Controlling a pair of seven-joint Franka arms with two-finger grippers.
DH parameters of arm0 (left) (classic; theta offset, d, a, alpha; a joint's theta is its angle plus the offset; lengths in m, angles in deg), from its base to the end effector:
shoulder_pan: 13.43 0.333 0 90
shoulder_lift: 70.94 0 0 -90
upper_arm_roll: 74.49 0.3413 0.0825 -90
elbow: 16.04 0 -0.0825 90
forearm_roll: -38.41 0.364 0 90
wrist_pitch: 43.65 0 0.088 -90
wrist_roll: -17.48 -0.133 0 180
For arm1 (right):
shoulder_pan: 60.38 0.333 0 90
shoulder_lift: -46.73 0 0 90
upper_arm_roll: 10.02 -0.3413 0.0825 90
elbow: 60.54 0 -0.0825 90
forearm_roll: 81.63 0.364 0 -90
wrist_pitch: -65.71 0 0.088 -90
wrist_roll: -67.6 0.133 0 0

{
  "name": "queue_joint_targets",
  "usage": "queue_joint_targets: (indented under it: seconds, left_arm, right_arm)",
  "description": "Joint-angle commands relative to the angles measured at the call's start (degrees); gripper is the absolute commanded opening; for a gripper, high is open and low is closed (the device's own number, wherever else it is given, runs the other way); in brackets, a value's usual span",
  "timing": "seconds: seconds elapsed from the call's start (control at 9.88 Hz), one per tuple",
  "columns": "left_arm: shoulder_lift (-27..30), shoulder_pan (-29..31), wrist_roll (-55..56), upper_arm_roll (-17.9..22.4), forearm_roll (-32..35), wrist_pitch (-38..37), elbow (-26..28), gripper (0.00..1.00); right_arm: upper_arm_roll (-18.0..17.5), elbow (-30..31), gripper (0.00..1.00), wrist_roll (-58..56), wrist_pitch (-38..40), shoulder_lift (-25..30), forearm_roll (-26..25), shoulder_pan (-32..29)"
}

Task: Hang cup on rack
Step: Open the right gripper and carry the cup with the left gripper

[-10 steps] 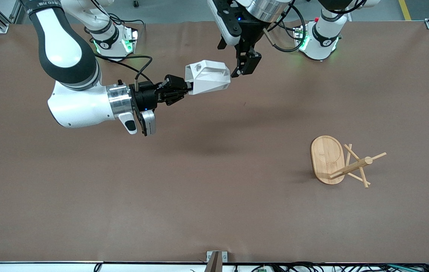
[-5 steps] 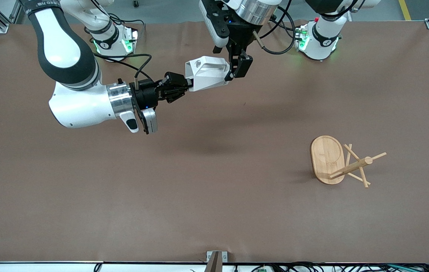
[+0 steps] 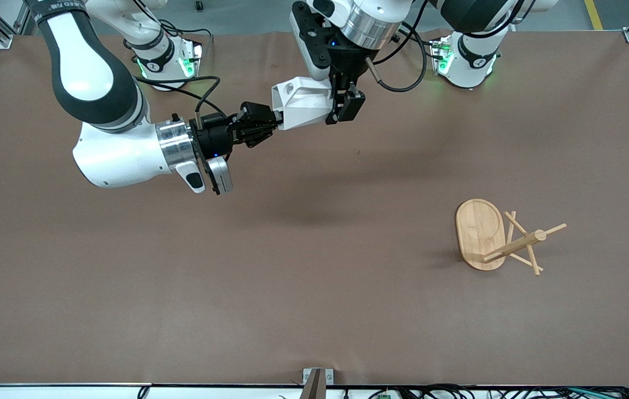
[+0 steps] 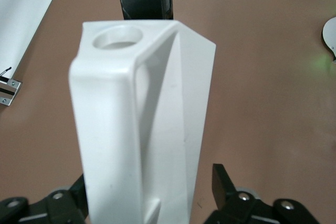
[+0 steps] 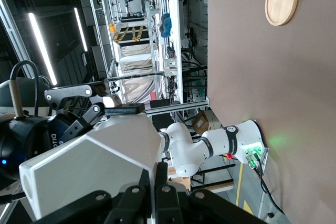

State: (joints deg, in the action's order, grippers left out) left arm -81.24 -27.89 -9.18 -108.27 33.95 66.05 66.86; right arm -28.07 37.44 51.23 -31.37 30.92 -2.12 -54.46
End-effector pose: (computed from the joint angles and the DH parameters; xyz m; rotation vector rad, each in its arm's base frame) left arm 0.4355 -0.4471 0.6319 2.3217 -1.7092 0.4070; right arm 0.5306 0.3415 0.5230 -1.7003 -0.2222 0.3486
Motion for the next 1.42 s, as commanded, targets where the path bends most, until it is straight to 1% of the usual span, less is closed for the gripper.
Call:
queue_joint_targets:
  seconds: [0.0, 0.1, 0.2, 0.3, 0.4, 0.51, 0.71, 0.81, 0.91, 1.01, 1.11, 1.21, 1.32]
  left_arm:
    - [-1.22, -0.22, -0.77, -0.23, 2.26, -0.19, 0.07, 0.32]
    - [-1.13, 0.31, -0.77, -0.14, 2.27, -0.19, 0.07, 0.23]
    - [-1.04, 0.66, -0.77, -0.05, 2.35, -0.19, 0.07, 0.23]
    - [-0.69, 0.75, -0.68, 0.12, 2.35, -0.19, -0.02, 0.23]
    - [-0.43, 0.92, -0.68, 0.21, 2.35, -0.28, -0.02, 0.23]
    - [-0.16, 1.1, -0.85, 0.56, 2.35, -0.63, -0.02, 0.23]
    - [-0.07, 4.34, -0.85, 1.0, 2.35, -0.98, 0.15, 0.23]
    - [-0.16, 6.35, -0.68, 1.09, 2.35, -1.59, 0.15, 0.22]
    - [-0.16, 9.07, -0.24, 1.09, 2.35, -1.68, 0.15, 0.22]
    - [-0.16, 11.54, 0.89, 1.09, 2.35, -1.68, 0.42, 0.22]
    - [-0.16, 13.65, 2.12, 1.09, 2.35, -1.68, 0.85, 0.22]
    - [-0.16, 16.11, 4.05, 1.0, 2.18, -1.77, 1.55, 0.22]
    - [0.1, 18.39, 7.11, 0.92, 2.18, -2.73, 3.04, 0.22]
  right_arm:
    - [-0.14, 0.81, 0.04, -0.33, 0.4, 1.05, 1.87, -0.38]
    - [-0.14, 0.81, 0.11, -0.24, 0.4, 1.05, 1.87, -0.38]
    - [-0.14, 0.72, 0.13, -0.24, 0.4, 1.13, 1.87, -0.38]
    - [-0.14, 0.63, 0.22, -0.33, 0.06, 1.13, 1.78, -0.29]
    - [-0.14, 0.63, 0.99, -0.33, 0.05, 1.22, 1.78, -0.29]
    - [-0.14, 0.63, 1.0, -0.51, 0.14, 1.57, 1.43, -0.47]
    - [0.56, 0.72, 1.0, -0.59, -0.3, 3.06, 0.29, -1.17]
    - [1.69, 0.63, 1.0, -0.51, -0.39, 4.02, -1.97, -1.69]
    - [3.62, 0.72, 1.0, -0.51, -0.21, 5.17, -5.83, -1.79]
    - [5.38, 0.89, 1.0, -0.42, 0.22, 6.57, -10.82, -1.96]
    - [6.87, 0.9, 1.0, -0.51, -0.29, 8.24, -16.88, -2.57]
    - [8.54, 0.55, 1.0, -0.33, -1.08, 9.82, -25.2, -2.93]
    - [11.26, 0.11, 1.0, -0.77, -1.0, 10.62, -28.42, -3.1]
